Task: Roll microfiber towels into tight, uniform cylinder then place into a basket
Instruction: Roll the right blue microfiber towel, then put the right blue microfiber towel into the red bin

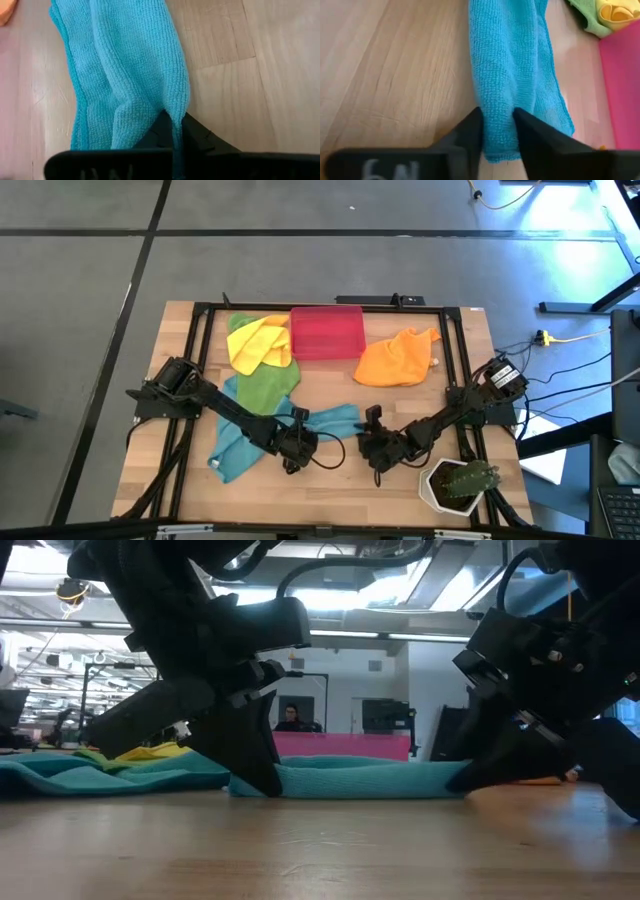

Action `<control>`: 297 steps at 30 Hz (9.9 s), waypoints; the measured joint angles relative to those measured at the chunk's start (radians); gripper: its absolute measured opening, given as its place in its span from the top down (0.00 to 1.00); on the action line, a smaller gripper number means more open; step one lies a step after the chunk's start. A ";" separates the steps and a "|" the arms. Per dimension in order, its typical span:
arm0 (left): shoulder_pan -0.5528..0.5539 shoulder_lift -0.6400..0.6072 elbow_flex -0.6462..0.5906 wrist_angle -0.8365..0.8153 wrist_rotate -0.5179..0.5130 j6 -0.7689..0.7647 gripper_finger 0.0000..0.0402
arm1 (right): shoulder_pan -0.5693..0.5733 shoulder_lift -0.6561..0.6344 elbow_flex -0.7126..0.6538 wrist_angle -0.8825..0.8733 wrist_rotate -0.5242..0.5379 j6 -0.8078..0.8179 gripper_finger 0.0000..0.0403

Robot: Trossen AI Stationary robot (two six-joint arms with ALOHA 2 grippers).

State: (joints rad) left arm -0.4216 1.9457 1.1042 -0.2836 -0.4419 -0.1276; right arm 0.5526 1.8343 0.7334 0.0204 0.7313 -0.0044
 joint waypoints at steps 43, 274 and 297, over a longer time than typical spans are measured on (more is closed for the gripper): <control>0.025 -0.093 -0.152 0.293 0.374 -0.184 1.00 | -0.173 -0.262 -0.003 -0.058 -0.572 0.596 0.97; 0.050 0.168 0.259 -0.298 -0.104 -0.151 0.41 | -0.315 0.155 0.270 0.123 -0.486 0.281 0.87; 0.062 0.172 0.256 -0.245 -0.169 -0.108 0.97 | -0.318 0.064 0.267 -0.049 -0.427 0.212 0.87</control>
State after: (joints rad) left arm -0.3596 2.1181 1.3598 -0.5286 -0.6106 -0.2359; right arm 0.2348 1.8985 1.0008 -0.0287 0.3039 0.2076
